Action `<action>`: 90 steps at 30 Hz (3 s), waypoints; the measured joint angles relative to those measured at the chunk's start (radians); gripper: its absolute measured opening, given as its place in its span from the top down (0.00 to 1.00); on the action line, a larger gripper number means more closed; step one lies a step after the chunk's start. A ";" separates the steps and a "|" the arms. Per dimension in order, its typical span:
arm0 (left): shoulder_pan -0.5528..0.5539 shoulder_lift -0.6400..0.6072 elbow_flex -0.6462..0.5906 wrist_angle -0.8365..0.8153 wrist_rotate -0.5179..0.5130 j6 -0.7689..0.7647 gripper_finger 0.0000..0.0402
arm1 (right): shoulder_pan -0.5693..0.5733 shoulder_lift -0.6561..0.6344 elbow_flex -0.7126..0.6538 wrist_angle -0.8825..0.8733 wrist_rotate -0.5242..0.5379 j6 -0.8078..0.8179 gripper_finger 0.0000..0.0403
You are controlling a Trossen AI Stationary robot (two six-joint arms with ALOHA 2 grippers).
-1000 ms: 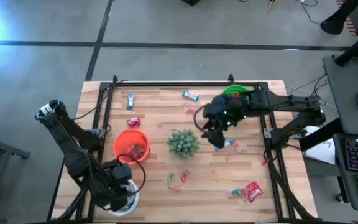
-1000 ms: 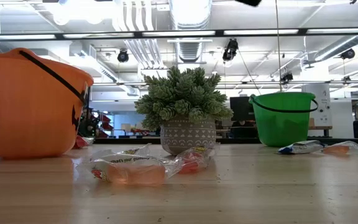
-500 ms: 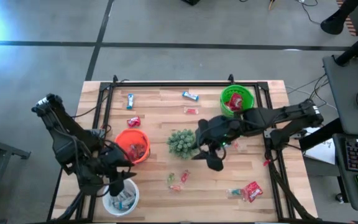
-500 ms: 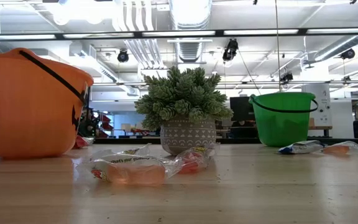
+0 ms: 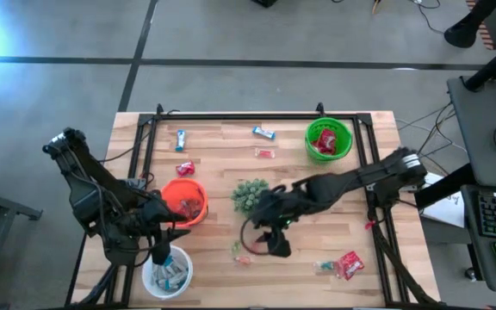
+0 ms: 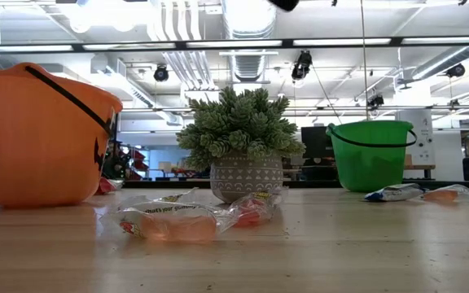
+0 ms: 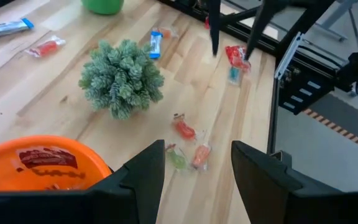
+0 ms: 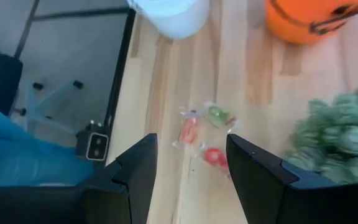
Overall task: Sort candy
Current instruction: Put the orange gummy into the orange bucket
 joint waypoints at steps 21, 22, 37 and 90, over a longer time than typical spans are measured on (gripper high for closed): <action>0.000 0.000 0.000 0.000 0.001 0.014 0.58 | 0.039 0.277 0.000 0.183 0.001 0.064 0.59; 0.000 0.000 0.000 0.000 0.001 0.014 0.58 | 0.039 0.288 0.000 0.183 0.001 0.064 0.60; 0.000 0.000 0.000 0.008 0.003 0.002 0.58 | 0.049 0.414 0.000 0.212 0.000 0.113 0.61; 0.002 0.002 0.000 0.022 0.011 -0.039 0.58 | 0.084 0.307 -0.001 0.230 -0.007 0.180 0.97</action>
